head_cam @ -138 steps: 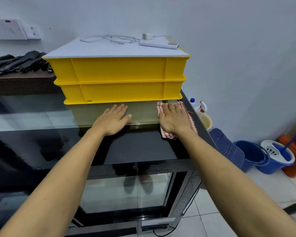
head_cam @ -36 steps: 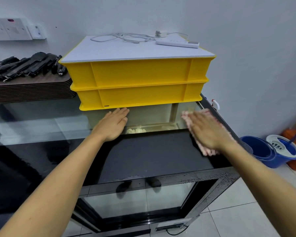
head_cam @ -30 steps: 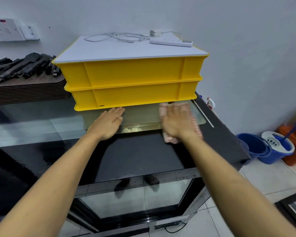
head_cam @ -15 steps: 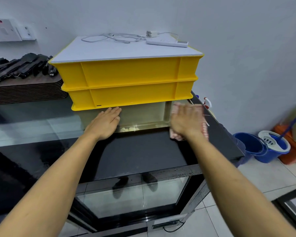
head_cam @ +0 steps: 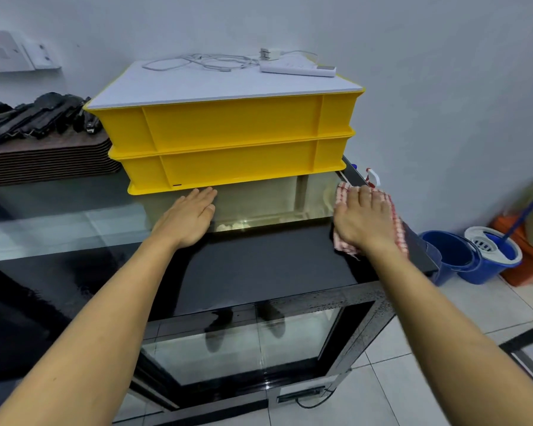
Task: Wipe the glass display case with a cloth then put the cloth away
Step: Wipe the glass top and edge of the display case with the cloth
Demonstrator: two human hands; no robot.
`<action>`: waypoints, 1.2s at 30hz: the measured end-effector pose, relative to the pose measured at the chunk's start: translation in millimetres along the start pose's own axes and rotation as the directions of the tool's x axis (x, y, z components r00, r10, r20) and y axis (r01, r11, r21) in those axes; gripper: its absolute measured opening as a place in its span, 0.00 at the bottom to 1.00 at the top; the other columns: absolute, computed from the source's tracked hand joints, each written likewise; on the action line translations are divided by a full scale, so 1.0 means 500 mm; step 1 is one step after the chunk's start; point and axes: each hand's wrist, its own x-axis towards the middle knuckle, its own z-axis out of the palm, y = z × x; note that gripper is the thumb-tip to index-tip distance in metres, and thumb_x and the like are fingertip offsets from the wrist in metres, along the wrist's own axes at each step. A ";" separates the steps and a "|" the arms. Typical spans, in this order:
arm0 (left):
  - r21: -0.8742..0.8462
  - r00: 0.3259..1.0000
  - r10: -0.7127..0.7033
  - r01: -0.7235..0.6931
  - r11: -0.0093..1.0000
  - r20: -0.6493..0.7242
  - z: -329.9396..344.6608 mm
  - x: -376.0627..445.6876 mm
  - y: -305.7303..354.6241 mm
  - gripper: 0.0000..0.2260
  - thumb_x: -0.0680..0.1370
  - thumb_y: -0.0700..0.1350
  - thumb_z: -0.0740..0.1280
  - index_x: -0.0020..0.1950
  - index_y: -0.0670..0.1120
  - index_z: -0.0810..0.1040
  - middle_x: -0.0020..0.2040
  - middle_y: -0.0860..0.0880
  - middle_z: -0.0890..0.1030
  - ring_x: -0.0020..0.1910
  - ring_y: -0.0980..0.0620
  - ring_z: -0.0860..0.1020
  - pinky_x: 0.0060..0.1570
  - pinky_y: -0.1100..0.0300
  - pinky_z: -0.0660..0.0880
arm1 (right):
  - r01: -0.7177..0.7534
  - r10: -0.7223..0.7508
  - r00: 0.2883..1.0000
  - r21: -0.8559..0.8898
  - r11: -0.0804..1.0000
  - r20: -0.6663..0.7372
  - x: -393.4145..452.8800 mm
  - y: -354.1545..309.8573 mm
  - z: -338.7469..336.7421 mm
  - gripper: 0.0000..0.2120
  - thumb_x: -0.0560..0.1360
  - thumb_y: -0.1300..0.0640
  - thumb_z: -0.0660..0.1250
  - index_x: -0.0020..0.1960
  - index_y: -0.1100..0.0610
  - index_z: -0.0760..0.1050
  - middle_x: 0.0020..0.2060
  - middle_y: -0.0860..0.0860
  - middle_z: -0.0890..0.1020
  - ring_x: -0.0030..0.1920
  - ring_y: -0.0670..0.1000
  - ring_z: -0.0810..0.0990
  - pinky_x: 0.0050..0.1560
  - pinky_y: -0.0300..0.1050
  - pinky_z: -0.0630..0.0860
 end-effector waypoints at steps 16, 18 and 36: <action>0.033 1.000 -0.006 0.005 0.999 0.025 0.000 -0.001 0.002 0.25 0.89 0.55 0.47 0.86 0.52 0.50 0.85 0.55 0.49 0.84 0.53 0.47 0.82 0.51 0.44 | 0.127 -0.127 0.992 -0.002 0.992 0.021 -0.062 0.098 -0.011 0.33 0.84 0.41 0.33 0.86 0.53 0.48 0.85 0.55 0.50 0.84 0.55 0.48 0.84 0.58 0.45; 0.040 1.000 -0.010 0.009 0.999 0.027 -0.001 0.003 0.002 0.25 0.88 0.56 0.47 0.86 0.52 0.50 0.85 0.55 0.49 0.84 0.53 0.47 0.82 0.51 0.44 | 0.093 -0.094 0.995 -0.026 0.995 -0.043 -0.089 0.033 0.003 0.34 0.83 0.45 0.32 0.84 0.58 0.52 0.82 0.63 0.57 0.81 0.63 0.56 0.81 0.65 0.52; 0.057 0.998 -0.026 0.023 0.998 0.055 -0.009 -0.008 0.018 0.36 0.79 0.62 0.41 0.86 0.51 0.51 0.86 0.53 0.49 0.85 0.50 0.47 0.81 0.49 0.45 | 0.066 -0.065 0.997 0.045 0.997 -0.037 -0.102 0.059 -0.010 0.30 0.86 0.45 0.40 0.84 0.55 0.54 0.83 0.59 0.56 0.83 0.58 0.54 0.82 0.58 0.45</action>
